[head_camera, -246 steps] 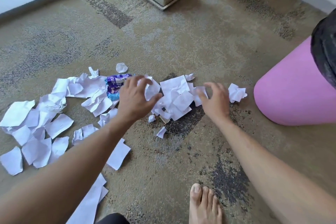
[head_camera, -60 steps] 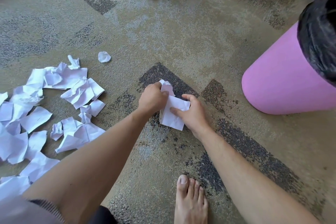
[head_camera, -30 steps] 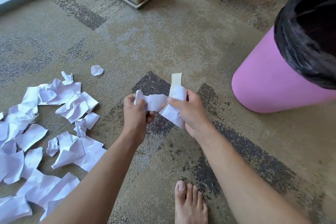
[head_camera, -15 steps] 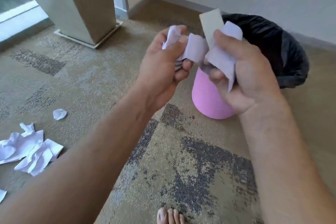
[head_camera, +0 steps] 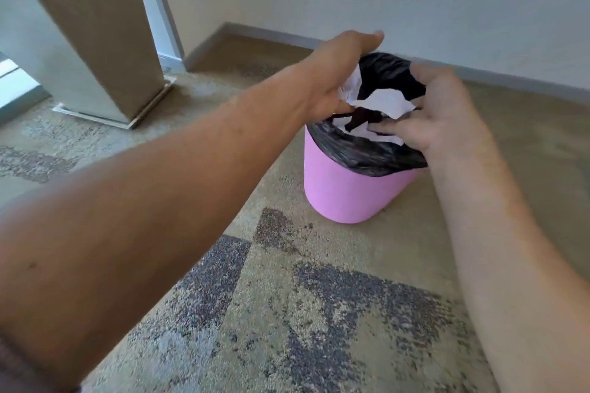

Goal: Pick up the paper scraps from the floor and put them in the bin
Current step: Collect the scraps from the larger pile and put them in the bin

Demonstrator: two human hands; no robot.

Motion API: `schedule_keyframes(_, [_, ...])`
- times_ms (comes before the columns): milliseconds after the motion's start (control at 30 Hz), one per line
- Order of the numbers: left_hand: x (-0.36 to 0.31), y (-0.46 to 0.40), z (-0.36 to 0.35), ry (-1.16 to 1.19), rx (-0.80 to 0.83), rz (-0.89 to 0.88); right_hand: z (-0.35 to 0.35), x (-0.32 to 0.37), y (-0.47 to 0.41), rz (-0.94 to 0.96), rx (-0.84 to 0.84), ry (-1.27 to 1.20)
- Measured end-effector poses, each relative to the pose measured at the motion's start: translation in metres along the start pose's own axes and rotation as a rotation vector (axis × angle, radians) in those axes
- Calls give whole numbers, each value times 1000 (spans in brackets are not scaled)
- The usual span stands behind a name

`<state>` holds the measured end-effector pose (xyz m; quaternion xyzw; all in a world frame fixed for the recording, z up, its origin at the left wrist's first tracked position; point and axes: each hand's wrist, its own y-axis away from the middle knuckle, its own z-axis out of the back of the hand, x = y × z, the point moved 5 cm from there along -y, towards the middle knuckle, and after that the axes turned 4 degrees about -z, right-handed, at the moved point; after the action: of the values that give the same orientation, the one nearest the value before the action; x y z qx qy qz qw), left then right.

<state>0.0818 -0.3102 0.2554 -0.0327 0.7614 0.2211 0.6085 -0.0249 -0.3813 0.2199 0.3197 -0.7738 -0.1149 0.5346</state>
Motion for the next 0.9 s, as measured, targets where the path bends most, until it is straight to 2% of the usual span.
schedule_keyframes(233, [15,-2,5,68,-4,-55,13,5,-7,127,-113,53])
schedule_keyframes(367, [21,14,25,35,-110,-245,-2,-4,8,371,-96,129])
schedule_keyframes(500, [41,57,62,-75,-315,-443,-39,-48,38,506,69,176])
schedule_keyframes(633, [78,99,113,-226,-483,-520,-74,-112,54,508,242,322])
schedule_keyframes(767, [114,147,170,-313,-635,-506,-106,-180,68,433,407,491])
schedule_keyframes(900, [163,204,216,-338,-791,-408,-124,-254,89,337,626,718])
